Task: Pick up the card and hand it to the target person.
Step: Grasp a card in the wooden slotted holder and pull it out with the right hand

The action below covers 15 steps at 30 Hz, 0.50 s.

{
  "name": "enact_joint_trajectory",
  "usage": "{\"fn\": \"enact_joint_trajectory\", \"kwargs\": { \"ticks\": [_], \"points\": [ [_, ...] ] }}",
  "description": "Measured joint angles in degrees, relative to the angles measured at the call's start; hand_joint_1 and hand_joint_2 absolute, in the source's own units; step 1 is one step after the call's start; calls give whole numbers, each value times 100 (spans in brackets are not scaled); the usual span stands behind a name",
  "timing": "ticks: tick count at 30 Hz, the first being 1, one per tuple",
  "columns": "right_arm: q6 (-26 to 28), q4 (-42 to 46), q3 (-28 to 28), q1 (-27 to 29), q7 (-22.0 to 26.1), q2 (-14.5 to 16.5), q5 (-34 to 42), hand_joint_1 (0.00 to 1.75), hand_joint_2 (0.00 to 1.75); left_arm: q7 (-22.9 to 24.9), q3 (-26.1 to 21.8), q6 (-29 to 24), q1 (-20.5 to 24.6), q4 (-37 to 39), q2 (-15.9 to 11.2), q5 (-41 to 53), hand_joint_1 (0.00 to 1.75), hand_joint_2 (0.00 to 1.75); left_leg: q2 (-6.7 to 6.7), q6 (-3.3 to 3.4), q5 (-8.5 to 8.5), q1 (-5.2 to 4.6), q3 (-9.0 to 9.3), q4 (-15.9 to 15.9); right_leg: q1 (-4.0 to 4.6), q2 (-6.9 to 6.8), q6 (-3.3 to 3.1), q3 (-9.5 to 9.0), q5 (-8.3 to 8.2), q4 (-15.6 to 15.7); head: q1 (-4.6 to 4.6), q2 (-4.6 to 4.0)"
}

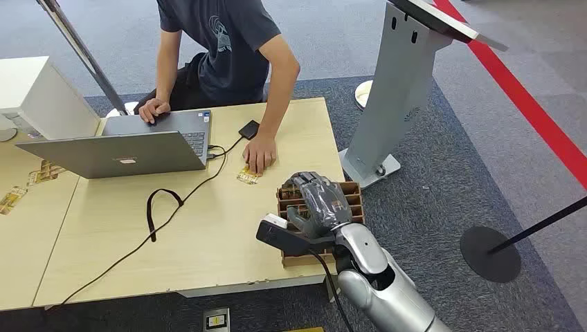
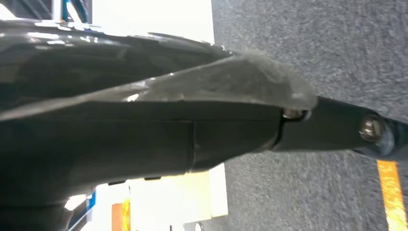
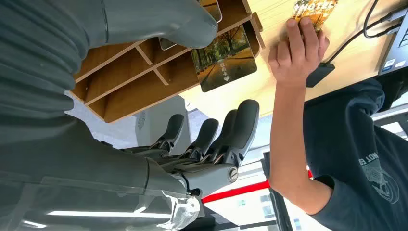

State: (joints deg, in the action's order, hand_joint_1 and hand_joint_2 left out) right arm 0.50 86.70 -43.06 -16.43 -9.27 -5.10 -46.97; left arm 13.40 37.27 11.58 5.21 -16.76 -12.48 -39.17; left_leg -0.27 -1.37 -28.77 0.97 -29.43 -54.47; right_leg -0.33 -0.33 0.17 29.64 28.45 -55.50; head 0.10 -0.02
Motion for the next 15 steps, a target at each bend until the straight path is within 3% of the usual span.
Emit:
{"fn": "enact_joint_trajectory", "kwargs": {
  "ticks": [15],
  "points": [
    [-69, -343, -4, -39, -50, 52, 36, 75, 175, 48, 0, -29, 0, 0, 4, -115, 0, 0, 0, 0, 0, 0, 1, 0, 0, 0, 0, 0, 0, 0, 1, 0]
  ]
}}
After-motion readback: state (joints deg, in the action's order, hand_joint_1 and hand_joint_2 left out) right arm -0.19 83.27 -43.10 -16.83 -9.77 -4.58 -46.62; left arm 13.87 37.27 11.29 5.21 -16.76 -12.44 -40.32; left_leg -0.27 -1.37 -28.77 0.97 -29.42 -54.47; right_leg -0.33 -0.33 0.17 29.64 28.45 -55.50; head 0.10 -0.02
